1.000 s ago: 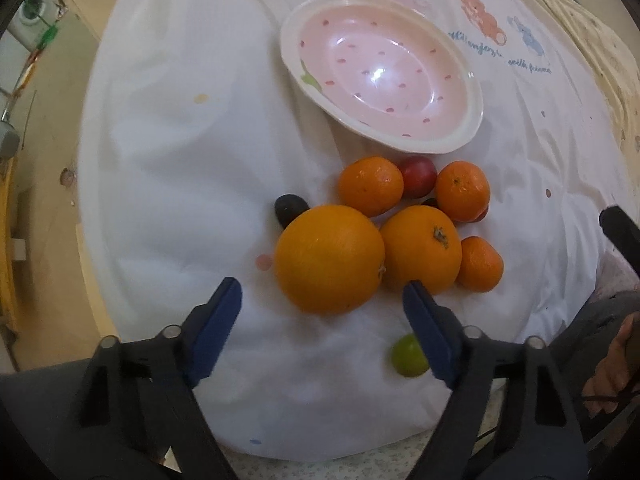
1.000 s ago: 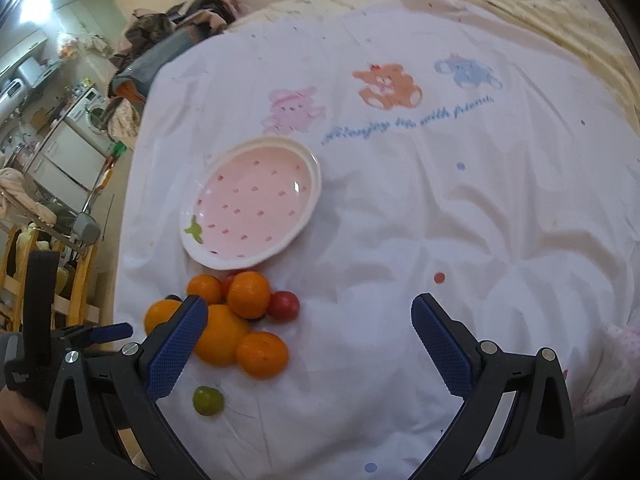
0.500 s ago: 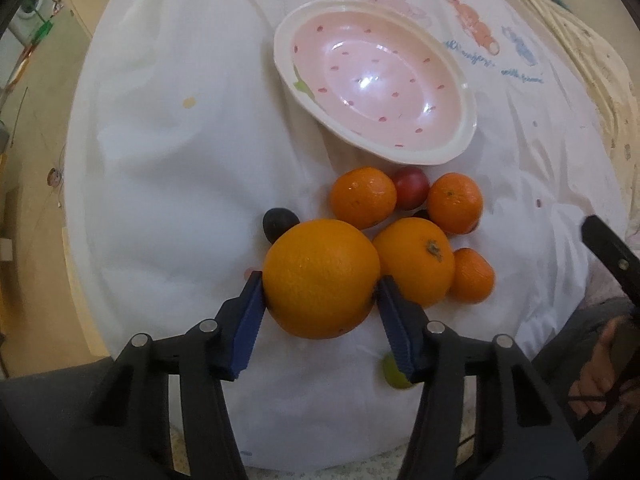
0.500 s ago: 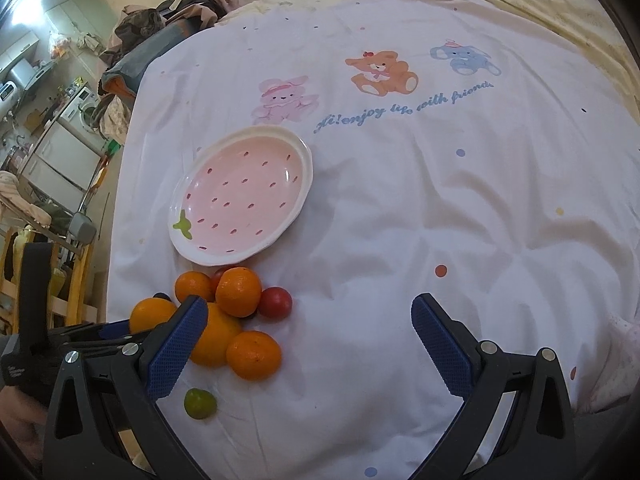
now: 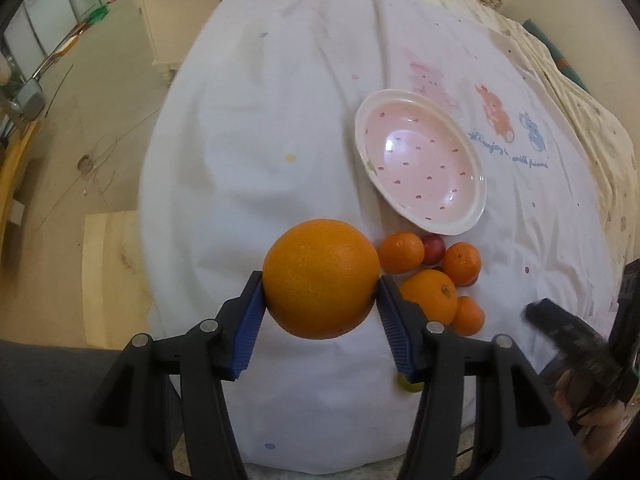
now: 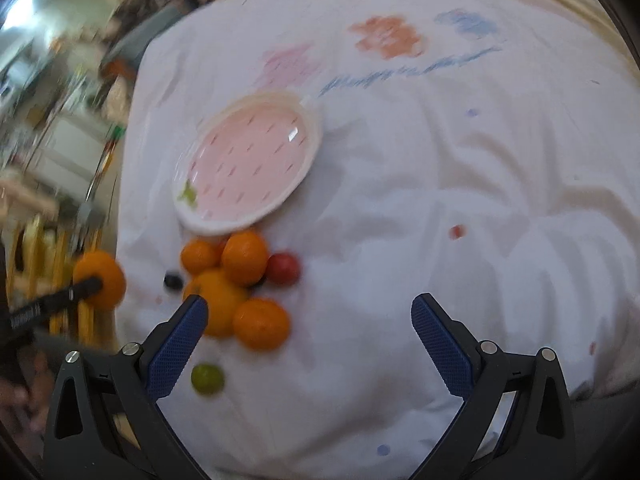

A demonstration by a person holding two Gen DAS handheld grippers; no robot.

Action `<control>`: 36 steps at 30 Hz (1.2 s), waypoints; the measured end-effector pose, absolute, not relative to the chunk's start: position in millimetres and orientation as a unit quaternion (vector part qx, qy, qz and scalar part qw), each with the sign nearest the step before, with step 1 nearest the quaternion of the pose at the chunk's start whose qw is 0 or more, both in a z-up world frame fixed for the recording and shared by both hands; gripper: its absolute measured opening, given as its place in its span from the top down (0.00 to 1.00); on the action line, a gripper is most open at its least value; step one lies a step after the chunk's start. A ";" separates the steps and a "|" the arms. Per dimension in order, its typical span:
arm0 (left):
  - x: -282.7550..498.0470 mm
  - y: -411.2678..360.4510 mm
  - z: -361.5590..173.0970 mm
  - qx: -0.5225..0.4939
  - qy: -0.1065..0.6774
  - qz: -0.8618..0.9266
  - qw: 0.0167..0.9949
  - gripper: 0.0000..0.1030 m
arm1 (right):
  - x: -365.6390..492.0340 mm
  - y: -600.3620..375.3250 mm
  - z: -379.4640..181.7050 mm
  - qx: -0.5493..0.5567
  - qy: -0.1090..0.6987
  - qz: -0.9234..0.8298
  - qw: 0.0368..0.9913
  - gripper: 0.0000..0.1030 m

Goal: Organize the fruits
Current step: 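Grasp a mandarin with the right tool while the left tool lifts the large orange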

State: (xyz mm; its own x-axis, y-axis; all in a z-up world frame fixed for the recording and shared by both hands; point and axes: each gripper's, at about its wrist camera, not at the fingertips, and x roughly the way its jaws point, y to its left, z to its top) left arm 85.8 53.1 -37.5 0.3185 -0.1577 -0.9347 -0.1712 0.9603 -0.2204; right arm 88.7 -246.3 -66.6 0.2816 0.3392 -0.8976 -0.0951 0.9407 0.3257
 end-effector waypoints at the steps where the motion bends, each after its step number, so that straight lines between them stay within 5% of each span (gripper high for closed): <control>1: 85.6 52.4 -37.9 -0.142 0.585 0.001 0.799 0.50 | 88.0 -237.6 -71.0 0.079 0.592 0.144 0.789 0.16; 16: 86.1 37.8 -44.3 -0.152 0.599 -0.037 0.785 0.50 | 90.9 -169.5 -102.8 -0.054 0.603 0.221 0.764 0.35; 21: 85.6 32.4 -45.5 -0.148 0.599 -0.038 0.786 0.50 | 89.9 -173.1 -101.0 -0.052 0.602 0.228 0.763 0.57; 36: 86.5 31.3 -52.6 -0.126 0.586 -0.009 0.801 0.50 | 85.1 -211.1 -66.1 0.027 0.566 0.209 0.797 0.58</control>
State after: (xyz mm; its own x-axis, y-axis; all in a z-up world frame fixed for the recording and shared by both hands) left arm 86.5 31.3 -52.6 0.3138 -0.1612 -0.9357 -0.1329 0.9683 -0.2114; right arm 85.1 -211.1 -66.1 0.2707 0.3637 -0.8913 -0.3026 0.9111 0.2799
